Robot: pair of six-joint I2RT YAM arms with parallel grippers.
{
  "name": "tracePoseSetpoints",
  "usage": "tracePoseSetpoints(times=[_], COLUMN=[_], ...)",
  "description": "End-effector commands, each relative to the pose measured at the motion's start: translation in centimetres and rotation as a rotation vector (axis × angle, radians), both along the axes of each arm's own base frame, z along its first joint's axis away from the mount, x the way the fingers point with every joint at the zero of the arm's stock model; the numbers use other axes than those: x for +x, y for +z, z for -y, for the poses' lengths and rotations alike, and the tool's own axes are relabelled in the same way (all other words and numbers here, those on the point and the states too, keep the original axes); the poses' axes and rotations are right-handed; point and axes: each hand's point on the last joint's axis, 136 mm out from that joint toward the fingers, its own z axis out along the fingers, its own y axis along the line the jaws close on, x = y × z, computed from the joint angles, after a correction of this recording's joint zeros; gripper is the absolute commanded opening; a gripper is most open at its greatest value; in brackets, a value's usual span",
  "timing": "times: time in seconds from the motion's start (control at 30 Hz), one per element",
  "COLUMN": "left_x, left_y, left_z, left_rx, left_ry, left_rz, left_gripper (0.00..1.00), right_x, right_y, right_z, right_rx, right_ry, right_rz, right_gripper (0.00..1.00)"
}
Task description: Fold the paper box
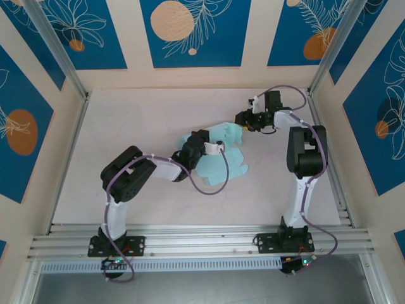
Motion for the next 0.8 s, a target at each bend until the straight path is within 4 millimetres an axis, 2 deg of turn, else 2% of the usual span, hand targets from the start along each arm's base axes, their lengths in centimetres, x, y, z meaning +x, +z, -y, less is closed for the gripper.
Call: tracePoseSetpoints(times=[0.0, 0.47, 0.63, 0.77], left_x=[0.8, 0.9, 0.8, 0.6], left_y=[-0.8, -1.9, -2.4, -1.8], left_z=[-0.5, -1.4, -1.2, -1.2], left_rx=[-0.01, -0.039, -0.028, -0.038], left_ry=[0.014, 0.022, 0.003, -0.008], left_rz=[-0.024, -0.07, -0.078, -0.042], left_gripper=[0.0, 0.0, 0.0, 0.0], right_x=[-1.4, -5.0, -5.8, -5.9], right_y=[0.6, 0.1, 0.2, 0.1], right_z=[-1.1, -1.4, -1.7, -2.1], right_rx=[0.033, 0.028, 0.032, 0.028], right_ry=[0.003, -0.019, -0.003, 0.013], right_rz=[0.006, 0.01, 0.029, 0.034], right_gripper=[0.38, 0.38, 0.38, 0.38])
